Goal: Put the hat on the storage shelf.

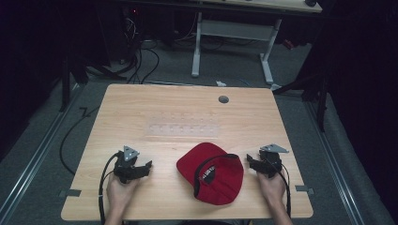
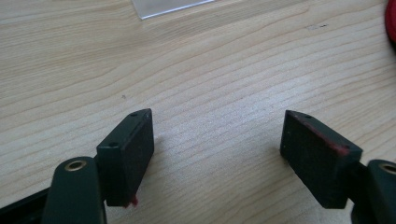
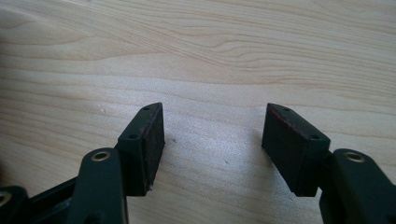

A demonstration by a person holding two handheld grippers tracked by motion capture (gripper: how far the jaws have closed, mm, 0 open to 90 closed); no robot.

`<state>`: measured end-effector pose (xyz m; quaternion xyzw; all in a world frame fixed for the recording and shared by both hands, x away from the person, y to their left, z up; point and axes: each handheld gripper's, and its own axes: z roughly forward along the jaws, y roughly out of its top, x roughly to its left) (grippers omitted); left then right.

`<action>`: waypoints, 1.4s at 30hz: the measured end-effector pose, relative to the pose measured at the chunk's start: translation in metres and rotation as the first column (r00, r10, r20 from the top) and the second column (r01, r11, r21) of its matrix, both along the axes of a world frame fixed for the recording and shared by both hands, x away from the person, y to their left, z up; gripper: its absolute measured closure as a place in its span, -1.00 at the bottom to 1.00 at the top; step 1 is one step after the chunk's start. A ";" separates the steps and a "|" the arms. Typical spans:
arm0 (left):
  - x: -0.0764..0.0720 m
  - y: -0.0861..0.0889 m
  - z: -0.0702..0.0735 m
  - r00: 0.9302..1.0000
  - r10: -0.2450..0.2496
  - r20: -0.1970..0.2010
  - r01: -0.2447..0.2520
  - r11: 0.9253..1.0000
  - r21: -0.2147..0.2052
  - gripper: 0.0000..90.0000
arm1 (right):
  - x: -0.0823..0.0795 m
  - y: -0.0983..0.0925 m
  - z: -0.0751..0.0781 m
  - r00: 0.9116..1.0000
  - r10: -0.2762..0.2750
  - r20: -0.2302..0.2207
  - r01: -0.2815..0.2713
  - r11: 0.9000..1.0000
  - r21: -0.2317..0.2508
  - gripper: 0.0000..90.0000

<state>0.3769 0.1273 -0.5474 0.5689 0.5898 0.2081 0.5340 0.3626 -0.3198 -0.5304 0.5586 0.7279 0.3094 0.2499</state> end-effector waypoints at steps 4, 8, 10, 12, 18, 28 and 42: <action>0.000 0.000 0.000 1.000 0.000 0.000 0.000 1.000 0.000 -0.42 | 0.000 0.000 0.000 1.000 0.001 0.000 -0.001 1.000 0.000 -0.13; 0.000 0.000 0.000 1.000 0.001 0.000 -0.001 1.000 -0.001 -0.42 | 0.000 0.000 0.000 1.000 0.002 0.000 -0.002 1.000 0.000 -0.13; 0.000 0.000 0.000 1.000 0.001 0.000 -0.001 1.000 0.000 -0.42 | 0.000 0.000 0.000 1.000 0.002 0.000 -0.002 1.000 0.000 -0.13; 0.000 0.000 0.000 1.000 0.001 0.000 -0.001 1.000 -0.001 -0.42 | 0.000 0.000 0.000 1.000 0.002 0.000 -0.002 1.000 0.000 -0.13; 0.000 0.000 0.000 1.000 0.003 -0.001 -0.003 1.000 -0.001 -0.43 | -0.001 0.000 0.000 1.000 -0.001 0.001 0.001 1.000 -0.003 -0.13; 0.000 0.000 0.000 1.000 0.004 -0.001 -0.004 1.000 -0.001 -0.43 | -0.001 0.000 0.000 1.000 0.002 -0.002 -0.002 1.000 0.008 -0.15; 0.000 0.000 0.000 1.000 0.003 -0.001 -0.003 1.000 -0.001 -0.43 | -0.011 -0.006 0.009 1.000 -0.004 0.026 0.002 0.996 0.089 -0.11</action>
